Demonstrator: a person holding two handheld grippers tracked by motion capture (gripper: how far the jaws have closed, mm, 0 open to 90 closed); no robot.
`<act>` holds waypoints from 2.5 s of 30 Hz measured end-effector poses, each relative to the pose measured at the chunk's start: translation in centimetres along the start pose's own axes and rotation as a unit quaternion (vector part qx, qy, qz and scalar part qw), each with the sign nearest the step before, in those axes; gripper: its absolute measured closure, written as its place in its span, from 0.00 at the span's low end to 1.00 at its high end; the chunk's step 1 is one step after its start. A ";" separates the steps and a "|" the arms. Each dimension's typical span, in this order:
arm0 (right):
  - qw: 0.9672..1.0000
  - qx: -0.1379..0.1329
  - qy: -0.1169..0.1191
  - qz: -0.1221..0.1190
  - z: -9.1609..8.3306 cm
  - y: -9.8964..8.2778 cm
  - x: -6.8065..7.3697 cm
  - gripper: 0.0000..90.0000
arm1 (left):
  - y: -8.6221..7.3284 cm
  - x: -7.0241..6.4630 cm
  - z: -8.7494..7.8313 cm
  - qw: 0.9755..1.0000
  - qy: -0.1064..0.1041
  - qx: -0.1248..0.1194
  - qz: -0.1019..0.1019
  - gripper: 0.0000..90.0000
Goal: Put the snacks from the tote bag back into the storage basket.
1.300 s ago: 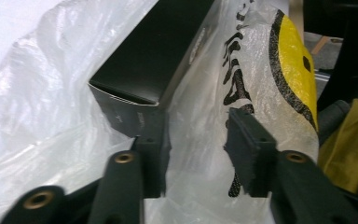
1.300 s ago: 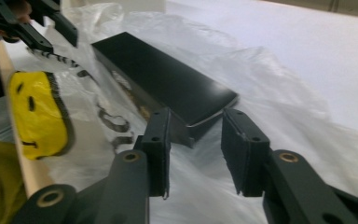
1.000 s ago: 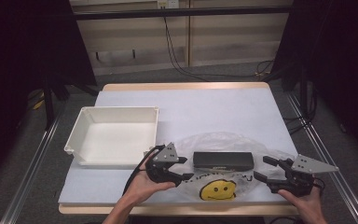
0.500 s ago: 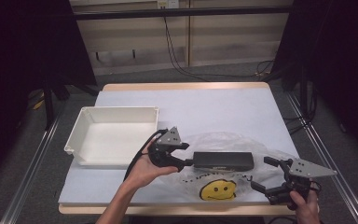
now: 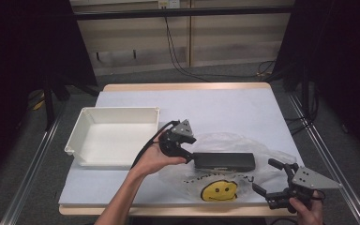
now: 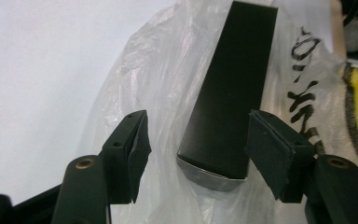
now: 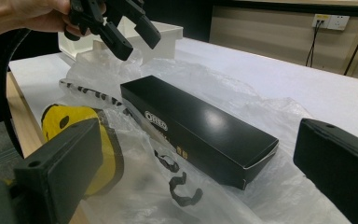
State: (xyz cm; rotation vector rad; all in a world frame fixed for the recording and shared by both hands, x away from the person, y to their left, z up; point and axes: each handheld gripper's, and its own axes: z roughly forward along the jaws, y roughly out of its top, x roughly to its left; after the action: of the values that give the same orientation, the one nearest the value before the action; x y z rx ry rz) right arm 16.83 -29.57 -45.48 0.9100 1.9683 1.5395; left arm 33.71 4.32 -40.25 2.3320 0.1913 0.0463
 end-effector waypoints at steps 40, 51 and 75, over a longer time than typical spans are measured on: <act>0.999 0.021 0.029 -0.005 1.2 -0.4 -0.3 0.01 | 0.5 -0.4 3.6 0.995 -0.038 0.078 0.046 0.44; 0.999 0.022 0.027 -0.006 1.3 -0.4 -0.2 0.00 | 0.3 -0.6 4.4 0.994 -0.032 0.084 0.061 0.44; 0.999 0.025 0.033 -0.011 1.5 -0.5 -0.2 0.00 | 0.6 -0.1 4.9 0.990 -0.062 0.112 0.051 0.46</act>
State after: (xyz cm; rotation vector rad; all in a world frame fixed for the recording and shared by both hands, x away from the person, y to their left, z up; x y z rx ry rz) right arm 17.92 -28.85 -46.30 0.8649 2.0643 1.5327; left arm 34.18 0.44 -43.26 2.5580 0.0148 -0.0735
